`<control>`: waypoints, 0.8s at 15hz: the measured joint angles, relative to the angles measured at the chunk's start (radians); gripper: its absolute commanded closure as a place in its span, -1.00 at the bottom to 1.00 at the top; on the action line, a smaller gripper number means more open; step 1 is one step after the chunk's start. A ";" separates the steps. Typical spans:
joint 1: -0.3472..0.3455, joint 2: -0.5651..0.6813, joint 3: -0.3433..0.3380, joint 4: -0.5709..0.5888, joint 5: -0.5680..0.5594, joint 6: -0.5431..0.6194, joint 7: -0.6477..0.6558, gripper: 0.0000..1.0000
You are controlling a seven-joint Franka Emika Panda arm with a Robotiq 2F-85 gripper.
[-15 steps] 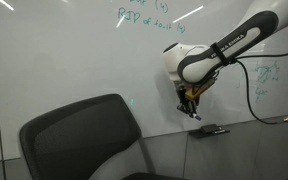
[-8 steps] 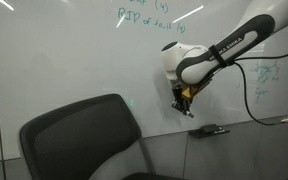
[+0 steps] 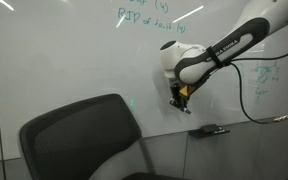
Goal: Get the marker from the chair, use it to draw on the white board and then put it back
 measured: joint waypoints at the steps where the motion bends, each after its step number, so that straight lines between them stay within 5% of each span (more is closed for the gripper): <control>1: -0.001 0.006 -0.003 0.012 -0.001 0.000 0.000 0.81; 12: -0.028 0.063 -0.016 0.067 0.018 0.000 0.000 0.81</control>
